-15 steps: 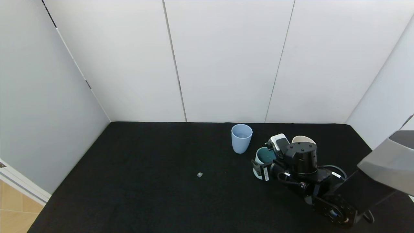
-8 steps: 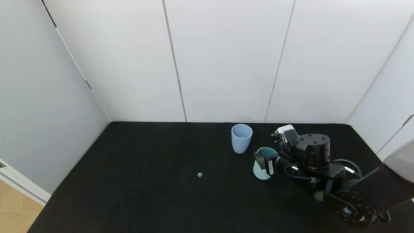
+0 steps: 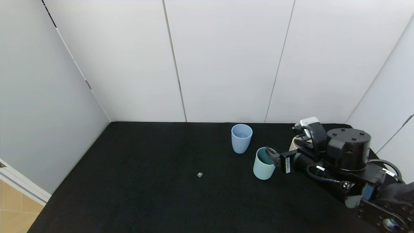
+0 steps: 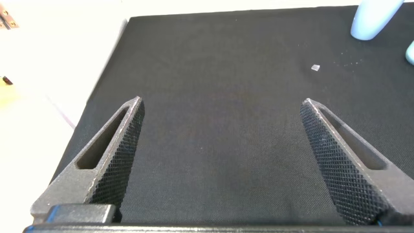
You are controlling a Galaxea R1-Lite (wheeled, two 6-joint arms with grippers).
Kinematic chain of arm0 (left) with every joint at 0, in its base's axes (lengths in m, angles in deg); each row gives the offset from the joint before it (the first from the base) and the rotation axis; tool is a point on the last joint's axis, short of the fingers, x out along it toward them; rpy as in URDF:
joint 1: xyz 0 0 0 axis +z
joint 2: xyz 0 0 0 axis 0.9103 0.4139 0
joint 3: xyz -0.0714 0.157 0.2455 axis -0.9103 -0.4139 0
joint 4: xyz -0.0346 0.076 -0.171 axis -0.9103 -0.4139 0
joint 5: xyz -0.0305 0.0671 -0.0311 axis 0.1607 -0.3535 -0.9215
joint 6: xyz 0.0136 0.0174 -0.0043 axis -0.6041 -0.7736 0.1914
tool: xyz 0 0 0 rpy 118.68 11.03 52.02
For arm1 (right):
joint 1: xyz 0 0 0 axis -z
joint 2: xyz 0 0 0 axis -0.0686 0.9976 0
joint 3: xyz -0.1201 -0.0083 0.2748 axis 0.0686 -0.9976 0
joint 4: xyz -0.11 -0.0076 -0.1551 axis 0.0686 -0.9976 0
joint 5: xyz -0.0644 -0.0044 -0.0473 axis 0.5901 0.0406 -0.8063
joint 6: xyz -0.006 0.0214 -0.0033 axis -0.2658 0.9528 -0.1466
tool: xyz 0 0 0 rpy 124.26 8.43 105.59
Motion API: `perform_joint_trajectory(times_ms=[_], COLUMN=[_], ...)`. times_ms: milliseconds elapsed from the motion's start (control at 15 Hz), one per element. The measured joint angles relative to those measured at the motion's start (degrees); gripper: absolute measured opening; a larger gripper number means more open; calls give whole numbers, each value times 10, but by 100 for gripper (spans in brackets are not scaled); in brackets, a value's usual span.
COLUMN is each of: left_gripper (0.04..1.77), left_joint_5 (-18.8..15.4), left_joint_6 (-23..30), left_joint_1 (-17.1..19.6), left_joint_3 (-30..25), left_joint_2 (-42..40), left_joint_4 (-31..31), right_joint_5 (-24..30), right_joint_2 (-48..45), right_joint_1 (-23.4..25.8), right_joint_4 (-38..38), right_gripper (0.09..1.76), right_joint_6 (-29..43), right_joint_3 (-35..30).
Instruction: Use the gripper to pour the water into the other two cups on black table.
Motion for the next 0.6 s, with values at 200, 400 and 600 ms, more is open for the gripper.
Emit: perform_joint_trajectory(times_ms=[200, 400, 600], left_gripper=[172, 172, 172], left_joint_5=[0, 0, 0], left_joint_6=[0, 0, 0], left_joint_1=[0, 0, 0], left_joint_3=[0, 0, 0], left_joint_2=[0, 0, 0], left_joint_4=[0, 0, 0], right_joint_5=[-15, -22, -40], right_joint_2=[-65, -134, -201], right_joint_1=[0, -1, -2], right_joint_4=[1, 1, -2], right_gripper=[169, 169, 170], right_joint_6=[0, 1, 0], right_joint_3=[-67, -131, -185])
